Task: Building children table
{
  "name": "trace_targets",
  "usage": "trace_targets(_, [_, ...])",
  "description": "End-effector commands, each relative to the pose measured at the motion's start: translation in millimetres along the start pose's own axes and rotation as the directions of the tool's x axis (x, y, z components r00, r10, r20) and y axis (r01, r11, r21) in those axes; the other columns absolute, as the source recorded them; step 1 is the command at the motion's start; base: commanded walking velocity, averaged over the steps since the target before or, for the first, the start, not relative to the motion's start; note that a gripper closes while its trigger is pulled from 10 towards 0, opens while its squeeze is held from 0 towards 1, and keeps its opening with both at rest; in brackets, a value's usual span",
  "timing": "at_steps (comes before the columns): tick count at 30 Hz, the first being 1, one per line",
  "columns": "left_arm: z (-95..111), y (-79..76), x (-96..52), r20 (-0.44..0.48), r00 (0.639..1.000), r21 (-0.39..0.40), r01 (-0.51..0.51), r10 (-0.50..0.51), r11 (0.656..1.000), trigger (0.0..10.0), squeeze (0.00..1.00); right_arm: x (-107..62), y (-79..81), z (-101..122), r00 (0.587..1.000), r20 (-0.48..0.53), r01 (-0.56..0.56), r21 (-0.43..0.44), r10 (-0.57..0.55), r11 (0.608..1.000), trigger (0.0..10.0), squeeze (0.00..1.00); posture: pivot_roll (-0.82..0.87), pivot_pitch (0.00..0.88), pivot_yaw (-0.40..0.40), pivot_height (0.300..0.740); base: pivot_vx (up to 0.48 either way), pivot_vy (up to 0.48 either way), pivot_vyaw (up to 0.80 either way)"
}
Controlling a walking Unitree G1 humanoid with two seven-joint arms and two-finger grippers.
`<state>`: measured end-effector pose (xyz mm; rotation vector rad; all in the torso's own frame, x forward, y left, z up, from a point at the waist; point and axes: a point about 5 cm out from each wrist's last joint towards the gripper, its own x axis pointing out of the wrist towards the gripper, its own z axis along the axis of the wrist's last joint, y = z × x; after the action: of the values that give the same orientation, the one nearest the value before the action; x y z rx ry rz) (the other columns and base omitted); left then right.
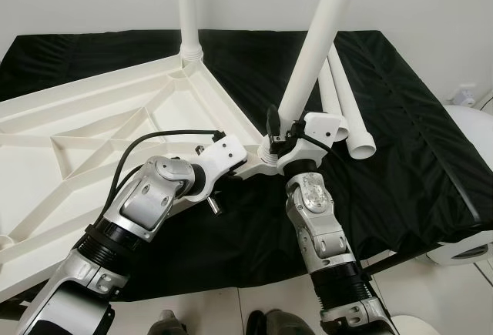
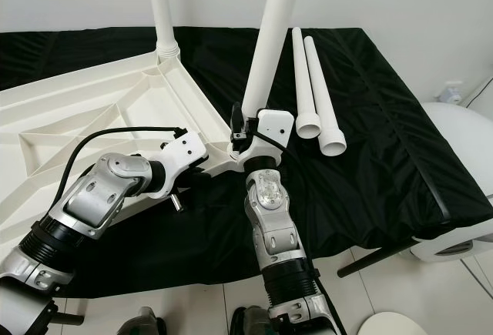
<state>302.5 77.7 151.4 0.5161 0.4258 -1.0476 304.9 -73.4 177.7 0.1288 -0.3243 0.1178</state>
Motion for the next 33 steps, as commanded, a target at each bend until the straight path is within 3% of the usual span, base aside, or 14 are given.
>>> trace_targets(1, [16, 3.3, -2.0, 0.065, 0.997, 0.055, -0.043, 0.039, 0.998, 10.0, 0.0, 0.2, 3.0, 2, 1.0, 0.0, 0.002, 0.022, -0.002, 1.0, 10.0, 0.0, 0.03, 0.021, -0.062, 0.74, 0.0, 0.0, 0.0])
trace_targets(10, [17, 3.5, -1.8, 0.066, 0.997, 0.054, -0.044, 0.04, 0.998, 10.0, 0.0, -1.9, 3.6, 0, 1.0, -0.002, -0.012, 0.005, 0.012, 1.0, 10.0, 0.0, 0.03, 0.023, -0.063, 0.74, 0.0, 0.0, 0.0])
trace_targets(21, [18, 5.6, -3.0, 0.069, 0.997, 0.056, -0.048, 0.044, 0.997, 10.0, 0.0, -19.7, 1.9, -24, 0.992, -0.081, -0.1, -0.061, 0.095, 0.993, 10.0, 0.0, 0.02, 0.031, -0.056, 0.74, 0.0, 0.0, 0.0])
trace_targets(33, [18, 6.8, -4.0, 0.068, 0.997, 0.061, -0.047, 0.043, 0.997, 10.0, 0.0, -23.1, -2.7, -31, 0.991, -0.103, -0.087, -0.068, 0.08, 0.994, 10.0, 0.0, 0.02, 0.032, -0.049, 0.74, 0.0, 0.0, 0.0])
